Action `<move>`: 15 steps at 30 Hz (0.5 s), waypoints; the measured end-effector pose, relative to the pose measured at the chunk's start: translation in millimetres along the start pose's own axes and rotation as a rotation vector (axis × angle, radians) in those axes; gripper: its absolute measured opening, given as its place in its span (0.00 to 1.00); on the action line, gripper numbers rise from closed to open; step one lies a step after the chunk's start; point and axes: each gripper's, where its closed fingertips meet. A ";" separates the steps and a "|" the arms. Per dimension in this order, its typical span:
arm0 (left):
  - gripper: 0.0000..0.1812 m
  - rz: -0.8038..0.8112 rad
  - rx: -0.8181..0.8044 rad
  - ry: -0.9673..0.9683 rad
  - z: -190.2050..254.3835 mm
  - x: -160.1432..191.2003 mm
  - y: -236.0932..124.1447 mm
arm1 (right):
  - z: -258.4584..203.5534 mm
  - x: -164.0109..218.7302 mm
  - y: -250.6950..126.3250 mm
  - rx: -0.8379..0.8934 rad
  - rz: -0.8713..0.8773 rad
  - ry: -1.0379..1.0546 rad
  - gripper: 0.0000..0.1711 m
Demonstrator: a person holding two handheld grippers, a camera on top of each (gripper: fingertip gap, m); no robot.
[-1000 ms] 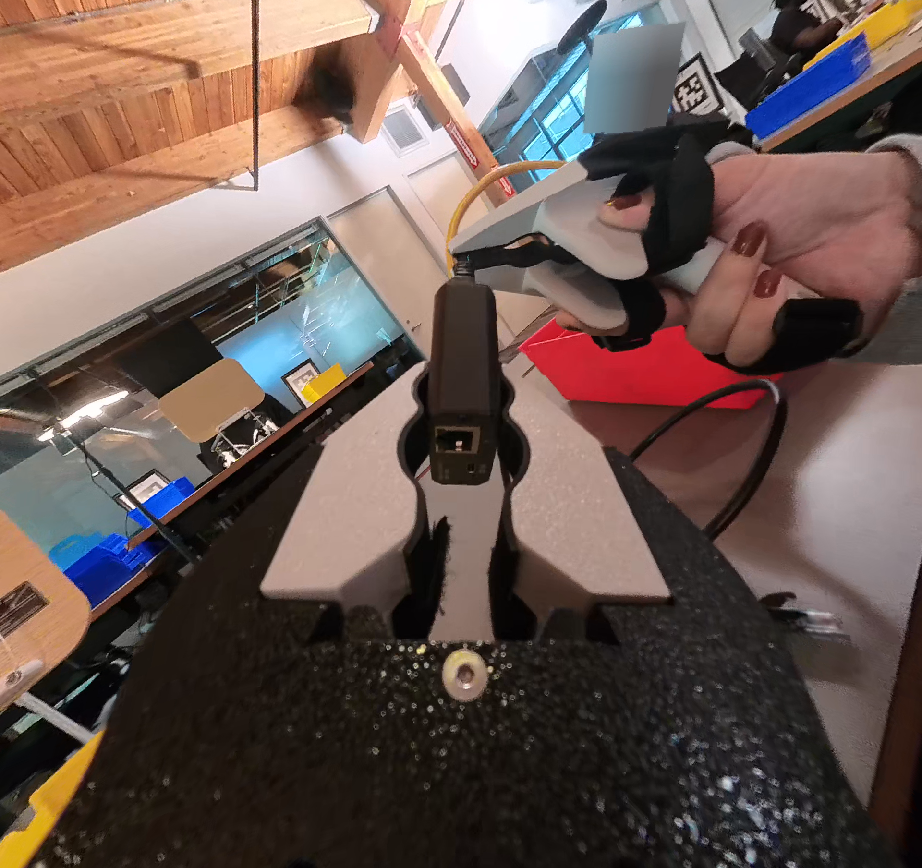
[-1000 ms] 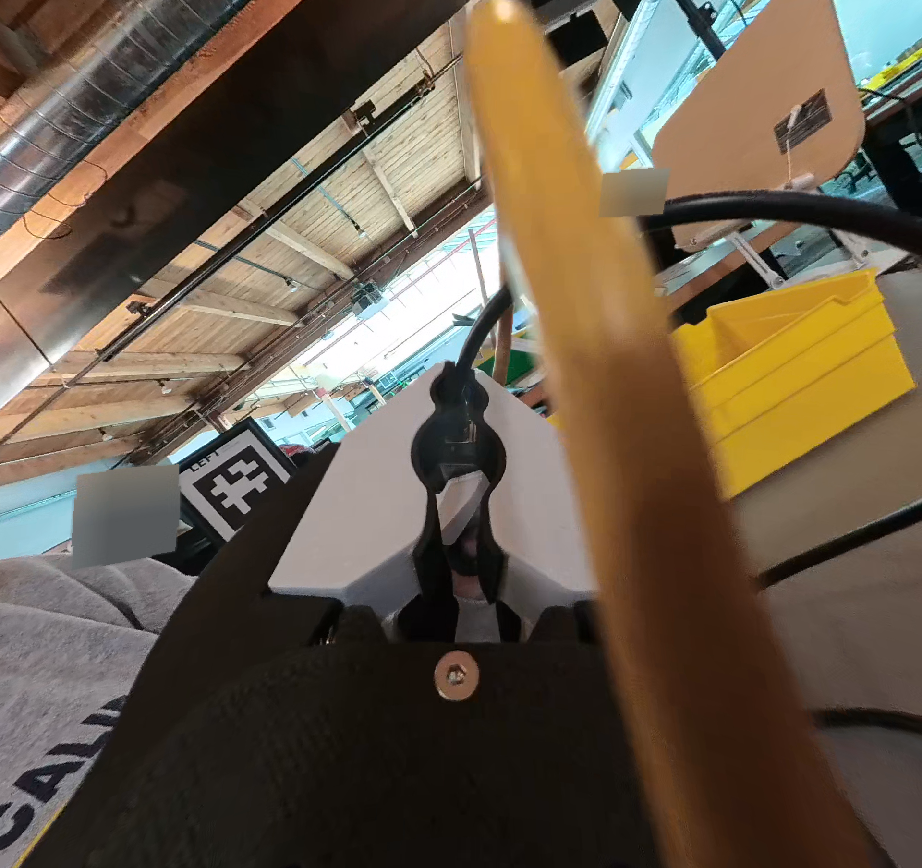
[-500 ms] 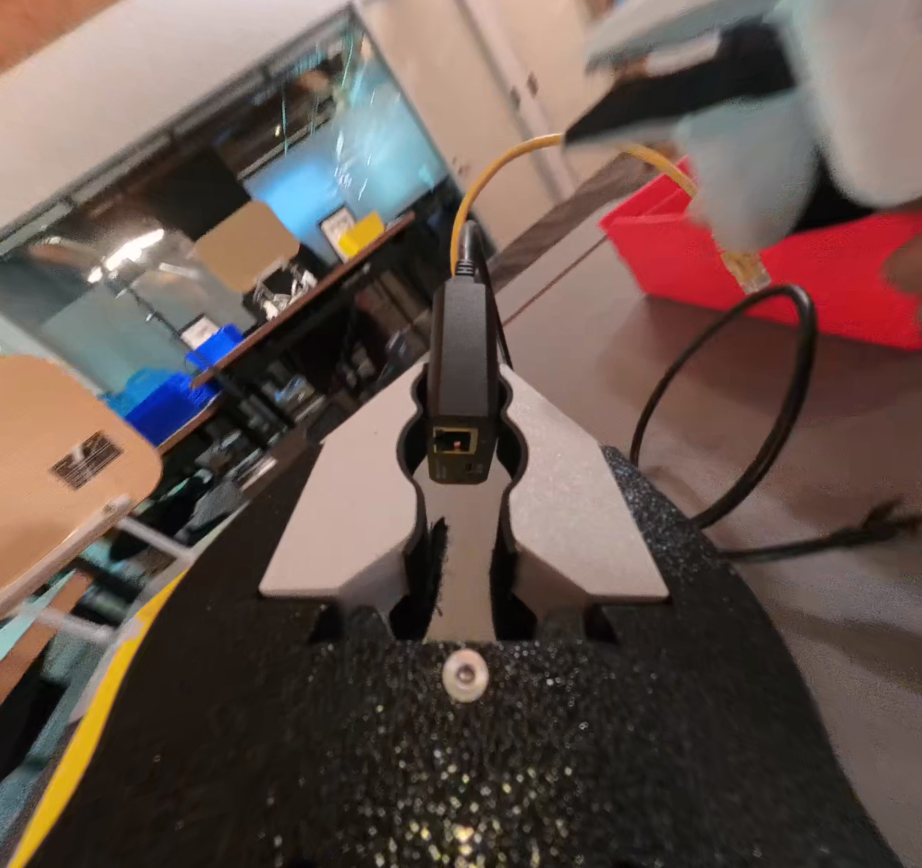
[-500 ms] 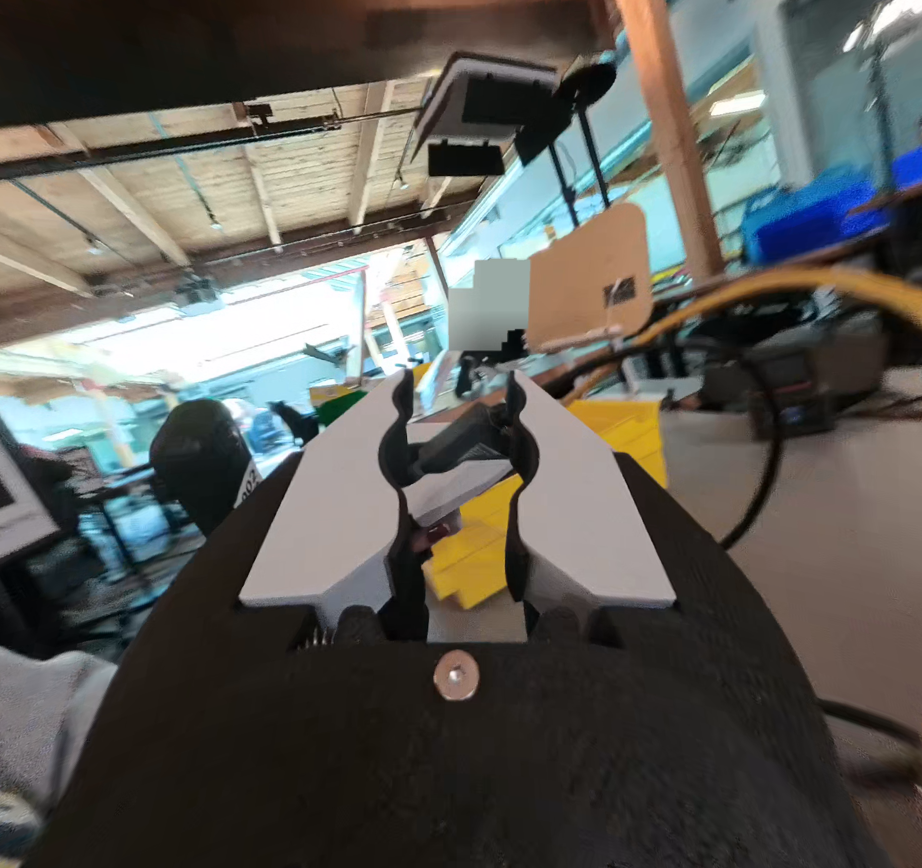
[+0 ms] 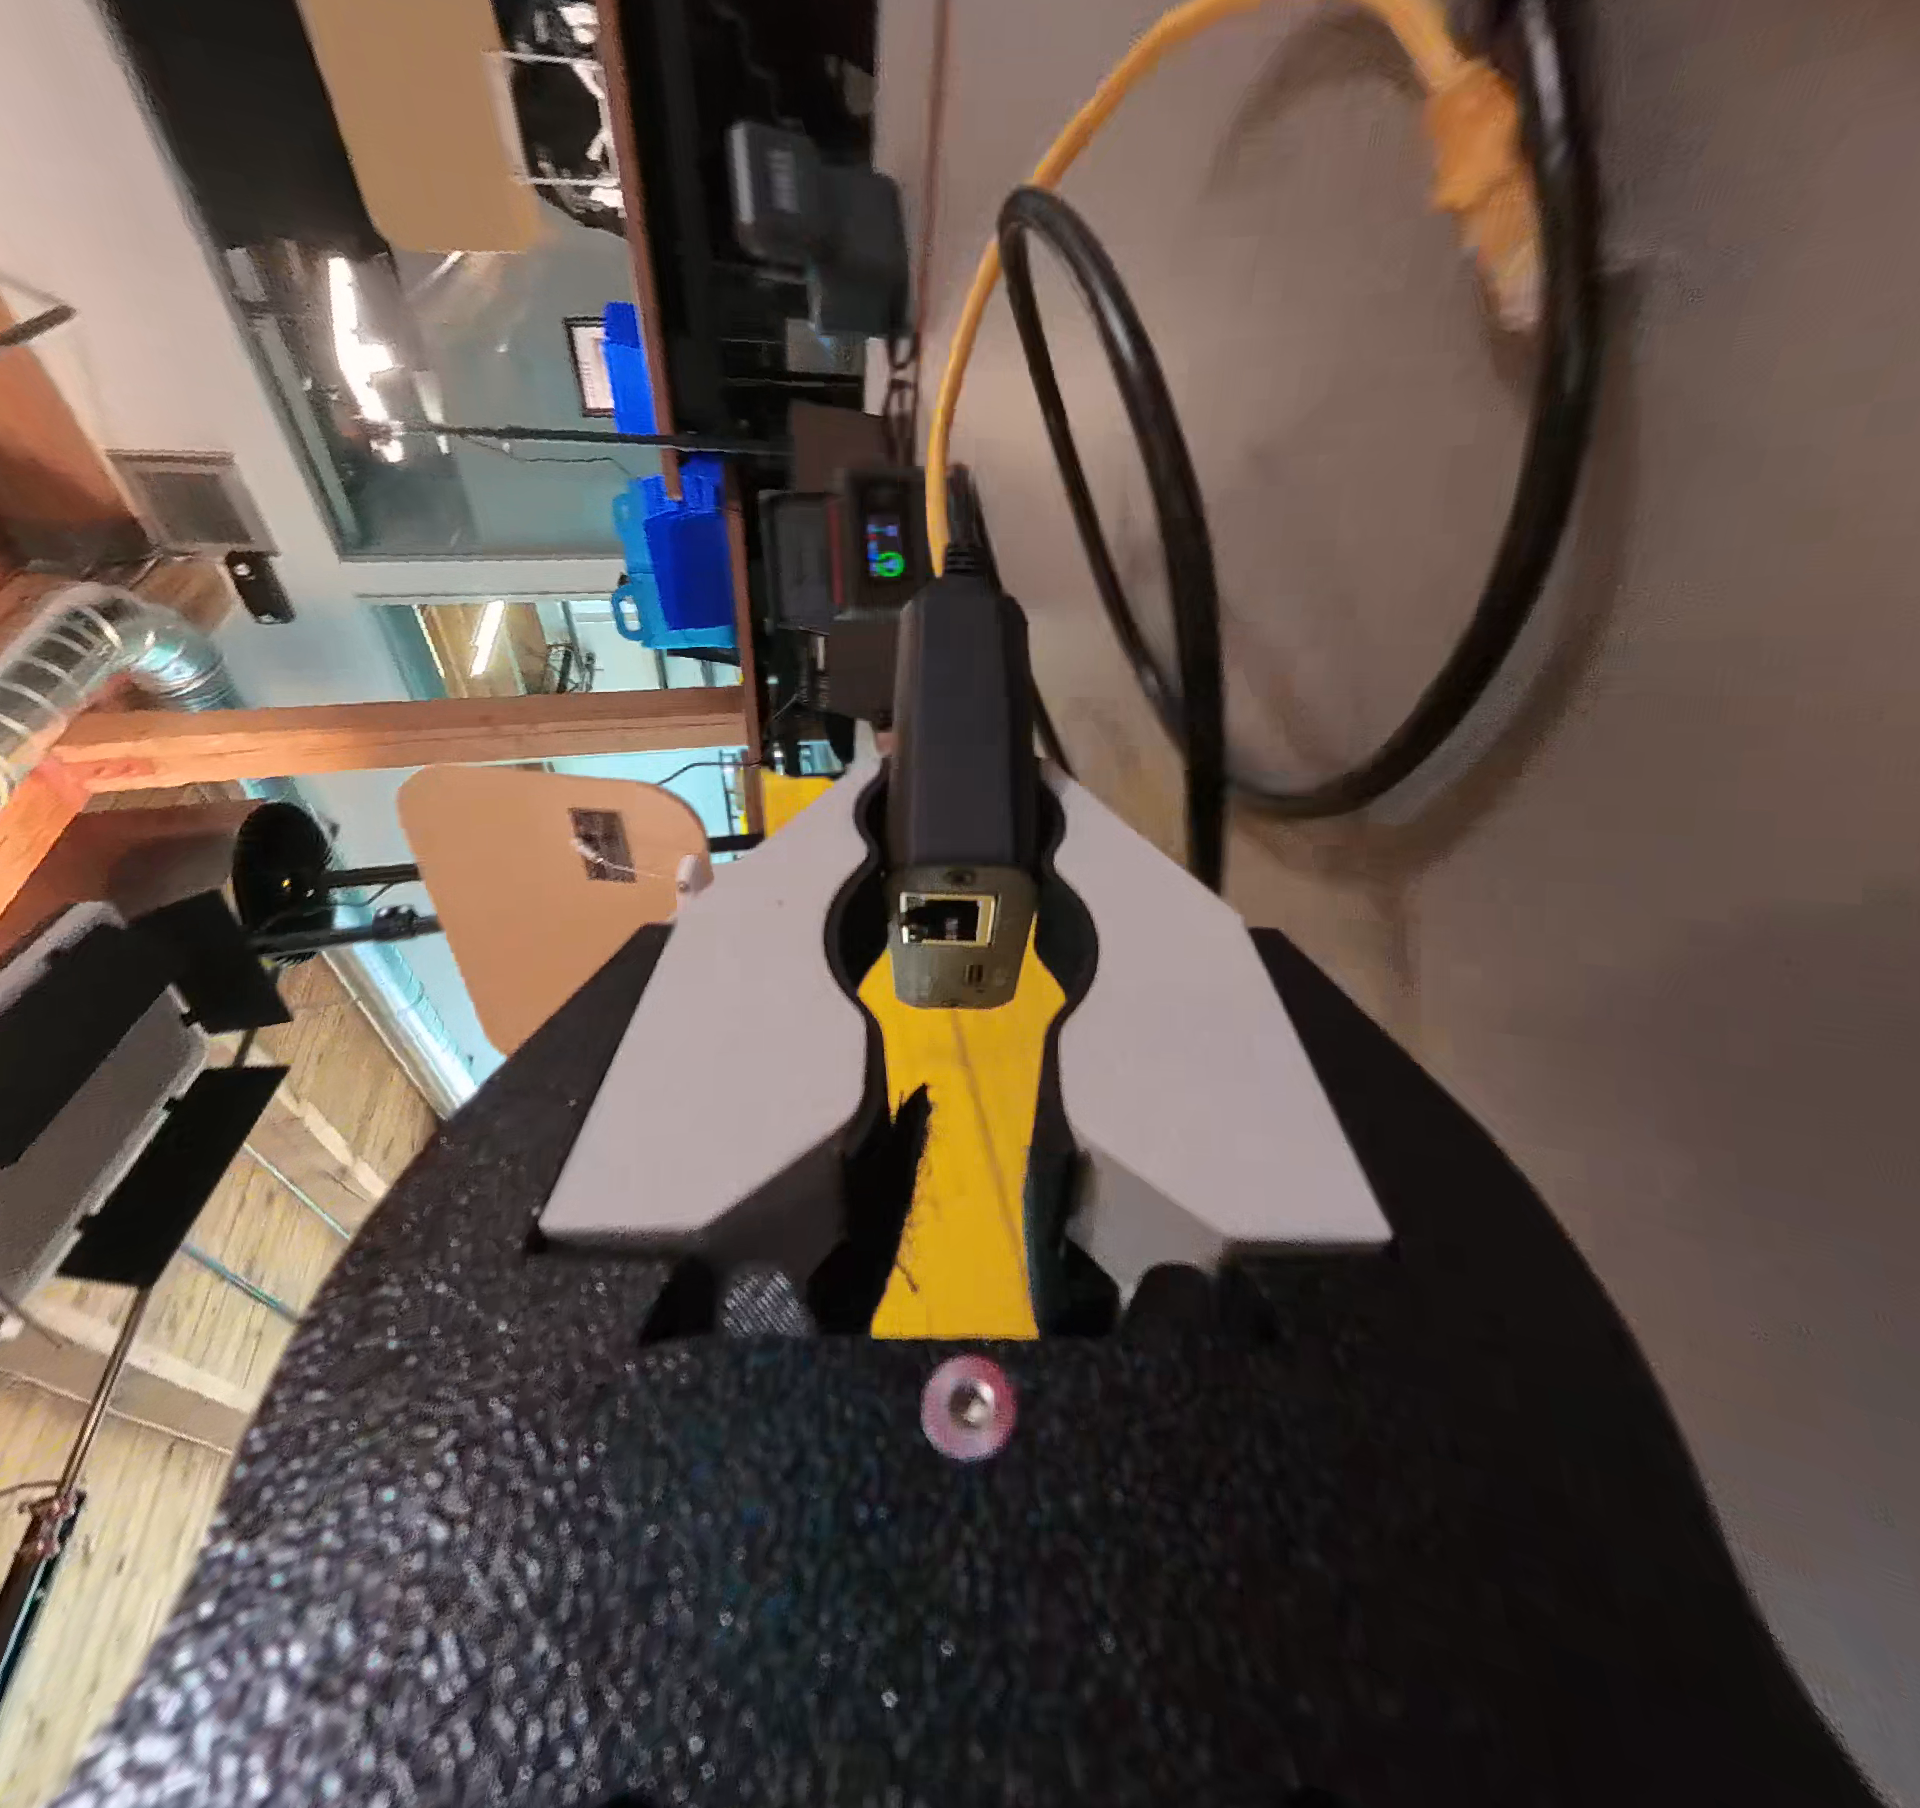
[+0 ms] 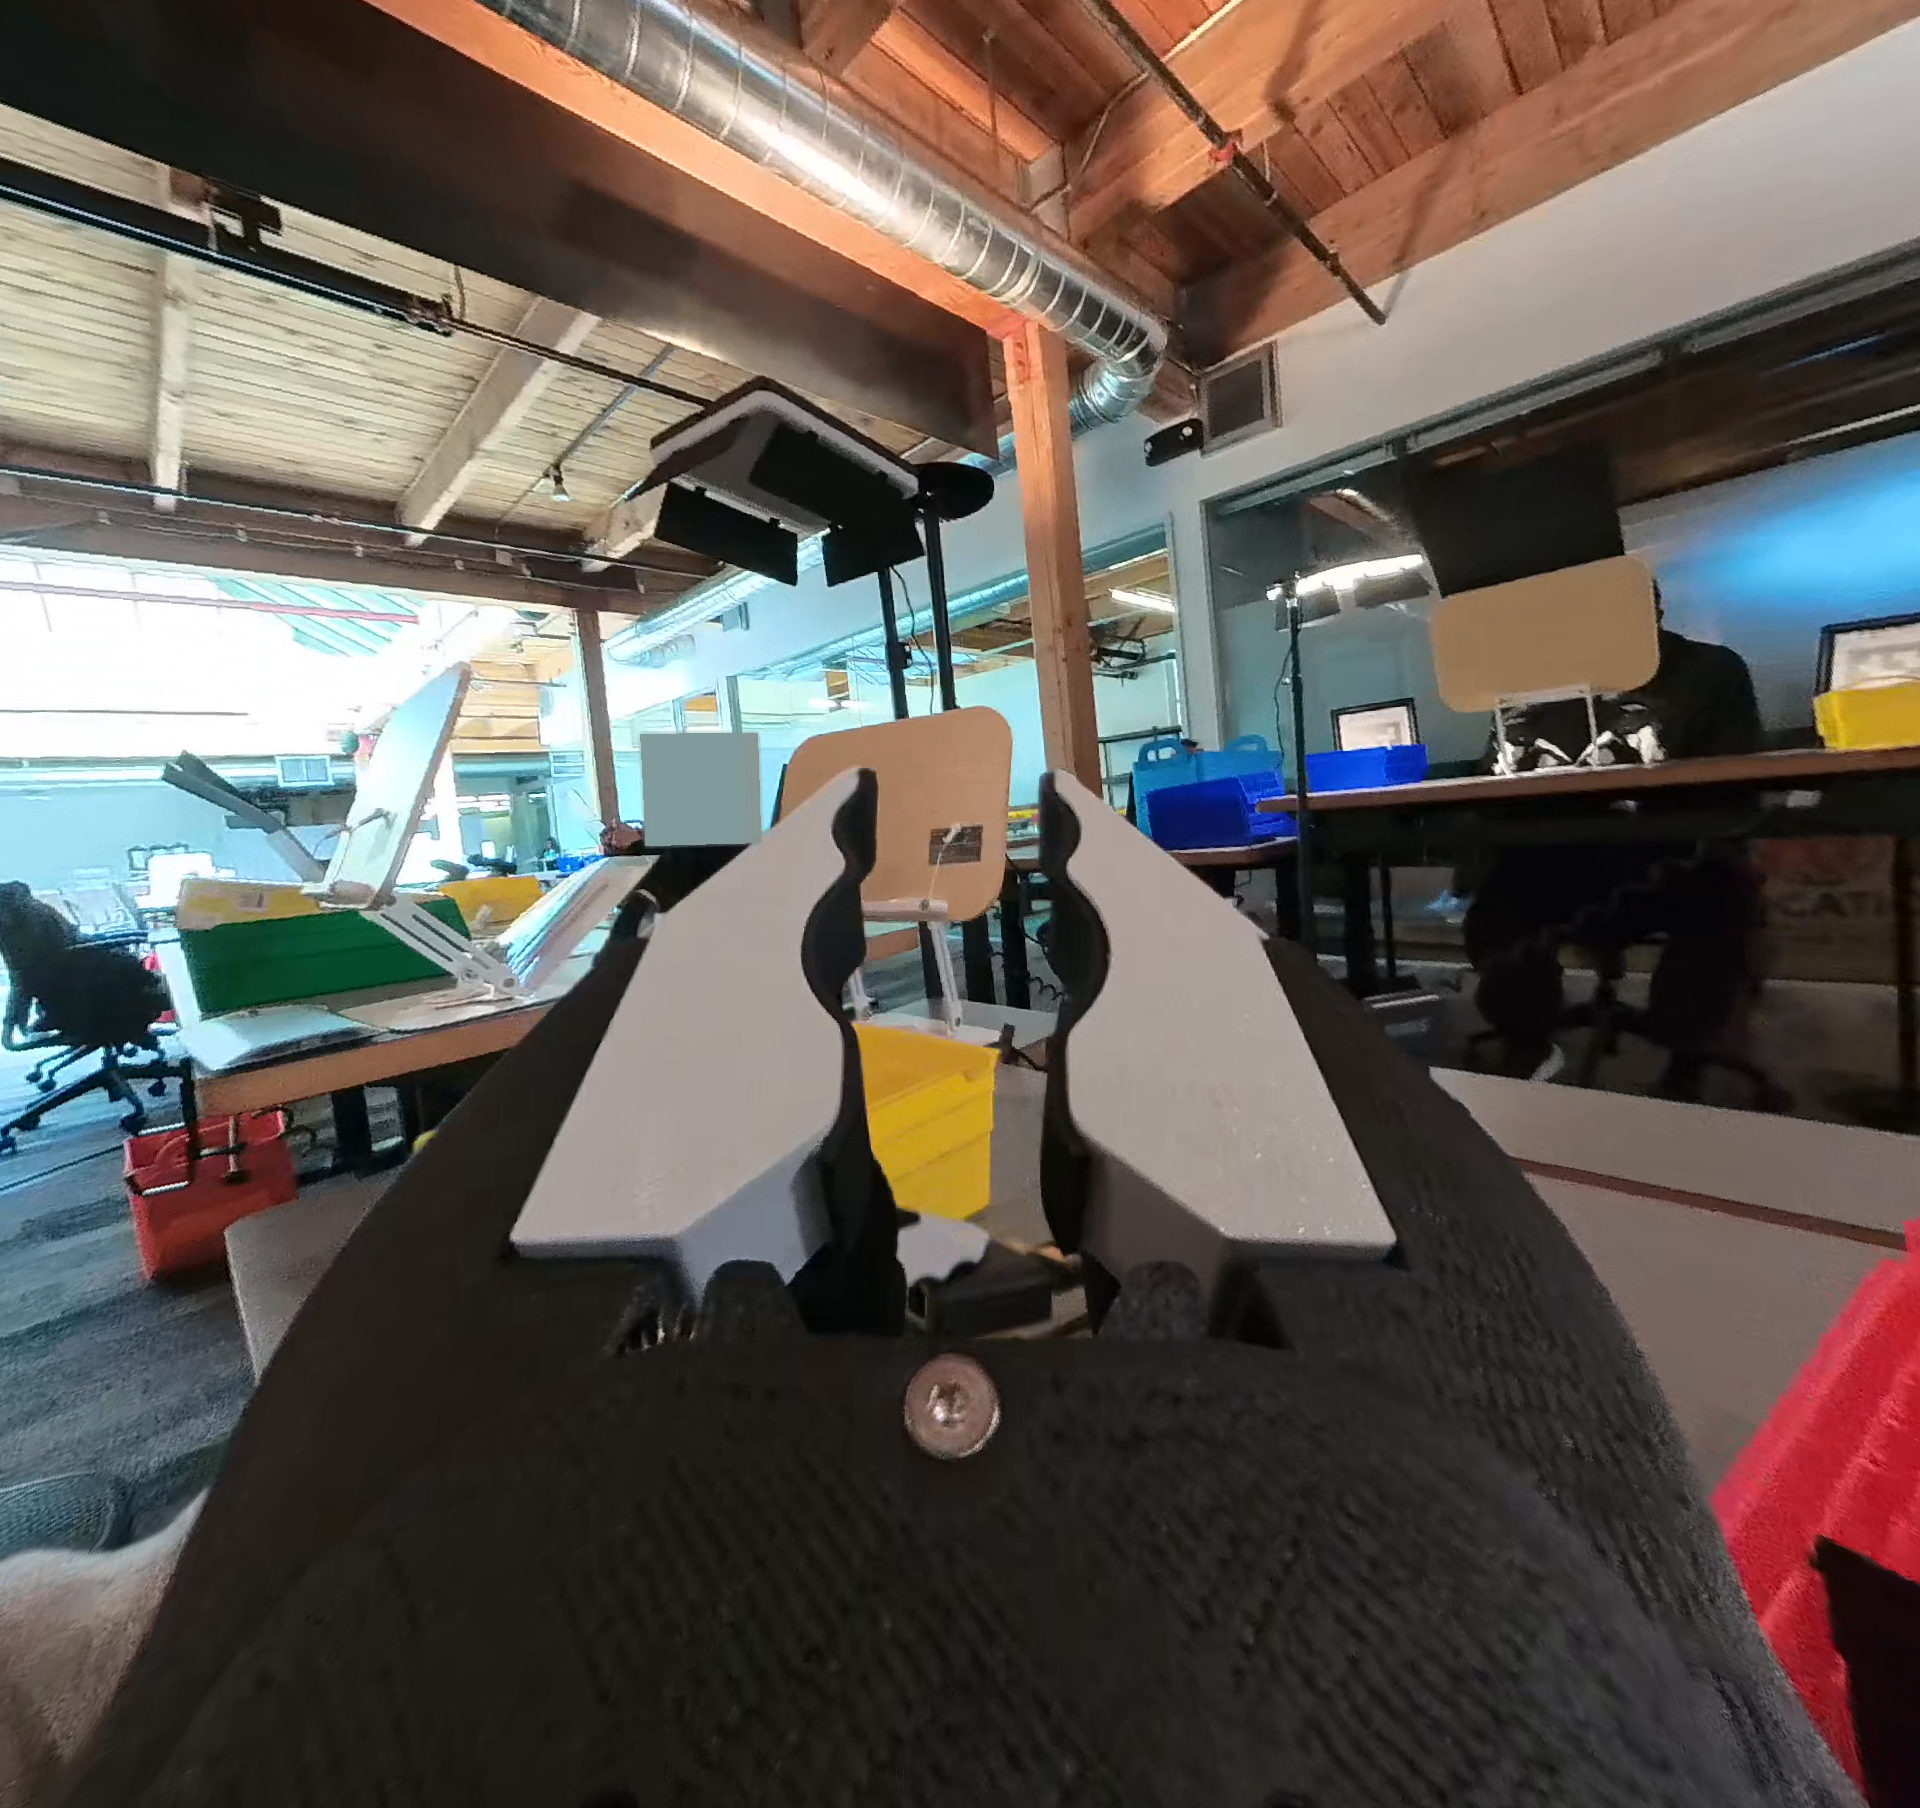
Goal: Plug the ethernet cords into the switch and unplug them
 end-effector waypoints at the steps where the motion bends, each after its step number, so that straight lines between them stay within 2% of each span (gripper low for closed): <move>1: 0.11 -0.001 0.013 0.013 7.8 -3.9 1.0 | 3.0 -0.4 -0.2 0.004 -0.007 0.005 0.17; 6: 0.12 0.020 0.136 -0.004 44.9 -19.3 -1.6 | 16.0 -2.0 -1.6 0.024 -0.022 0.038 0.16; 9: 0.16 0.107 0.227 -0.189 49.3 -30.2 -10.5 | 19.1 0.7 -1.4 0.023 -0.038 0.056 0.16; 10: 0.20 0.141 0.284 -0.271 49.3 -33.8 -15.3 | 19.7 2.5 -1.0 0.022 -0.047 0.064 0.16; 12: 0.34 0.197 0.414 -0.458 45.8 -38.0 -26.6 | 20.3 5.4 -0.2 0.015 -0.058 0.083 0.16; 13: 0.44 0.249 0.506 -0.569 43.6 -43.2 -35.5 | 20.3 6.4 0.0 0.011 -0.062 0.092 0.16; 15: 0.53 0.399 0.676 -0.827 28.4 -54.2 -57.2 | 20.5 7.4 0.1 0.005 -0.066 0.107 0.17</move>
Point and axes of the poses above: each gripper's, where its closed fingertips meet, y out along the fingers, x out of its underside, z = x × y across the jaws, and after that the axes turned 7 degrees about y, right-handed
